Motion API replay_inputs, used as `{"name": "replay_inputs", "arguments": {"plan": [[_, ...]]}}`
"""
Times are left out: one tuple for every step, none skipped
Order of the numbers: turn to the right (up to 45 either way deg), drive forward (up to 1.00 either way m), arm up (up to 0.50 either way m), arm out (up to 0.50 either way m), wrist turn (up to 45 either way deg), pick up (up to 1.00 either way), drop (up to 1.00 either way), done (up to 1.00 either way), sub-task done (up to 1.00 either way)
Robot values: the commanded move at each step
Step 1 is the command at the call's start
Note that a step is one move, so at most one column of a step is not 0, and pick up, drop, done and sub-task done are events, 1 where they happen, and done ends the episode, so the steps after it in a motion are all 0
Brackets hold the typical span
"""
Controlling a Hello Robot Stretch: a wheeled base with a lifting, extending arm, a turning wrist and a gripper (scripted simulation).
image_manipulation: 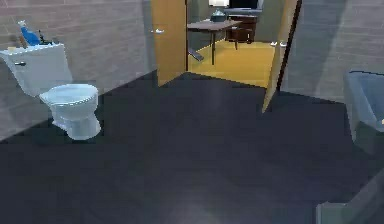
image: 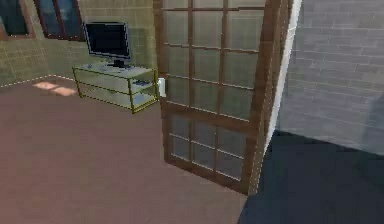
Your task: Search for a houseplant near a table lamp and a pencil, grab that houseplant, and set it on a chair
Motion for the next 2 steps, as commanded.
{"name": "replay_inputs", "arguments": {"plan": [[45.0, 0.00, 0.00, 0.00, 0.0, 0.00, 0.00, 0.00, 0.00], [45.0, 0.00, 0.00, 0.00, 0.0, 0.00, 0.00, 0.00, 0.00]]}}
